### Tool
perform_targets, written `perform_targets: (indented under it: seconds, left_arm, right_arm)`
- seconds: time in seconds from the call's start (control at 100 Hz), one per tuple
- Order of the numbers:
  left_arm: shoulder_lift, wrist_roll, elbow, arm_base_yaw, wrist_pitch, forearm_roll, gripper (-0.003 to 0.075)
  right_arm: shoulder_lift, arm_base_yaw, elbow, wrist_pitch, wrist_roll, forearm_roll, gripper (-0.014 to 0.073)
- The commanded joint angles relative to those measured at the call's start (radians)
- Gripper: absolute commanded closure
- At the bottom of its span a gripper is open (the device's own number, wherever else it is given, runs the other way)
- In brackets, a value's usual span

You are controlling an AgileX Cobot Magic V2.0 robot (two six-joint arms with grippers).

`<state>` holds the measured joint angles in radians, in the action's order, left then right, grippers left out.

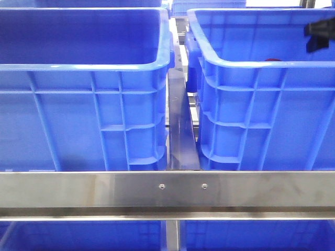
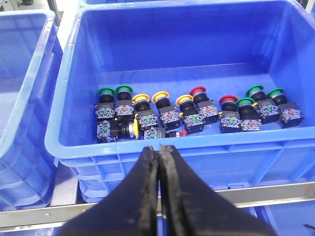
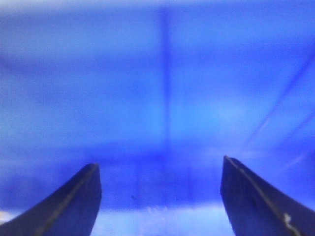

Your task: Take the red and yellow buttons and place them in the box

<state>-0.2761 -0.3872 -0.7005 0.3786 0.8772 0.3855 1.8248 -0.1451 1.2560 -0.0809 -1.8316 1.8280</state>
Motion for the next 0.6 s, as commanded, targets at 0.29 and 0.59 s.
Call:
perform_targets:
  seconds: [0.29,0.59]
  left_arm:
    - [-0.013,-0.001,-0.023,-0.002,-0.077,0.012,0.0739]
    - [-0.013,-0.001,-0.023,-0.002,-0.077,0.012,0.0739]
  right_arm:
    - [-0.389,-0.004,-0.159,-0.090,-0.007,0.082,0.0076]
    - [-0.764,-0.004,-0.414,-0.095,-0.007,0.082,0.0076]
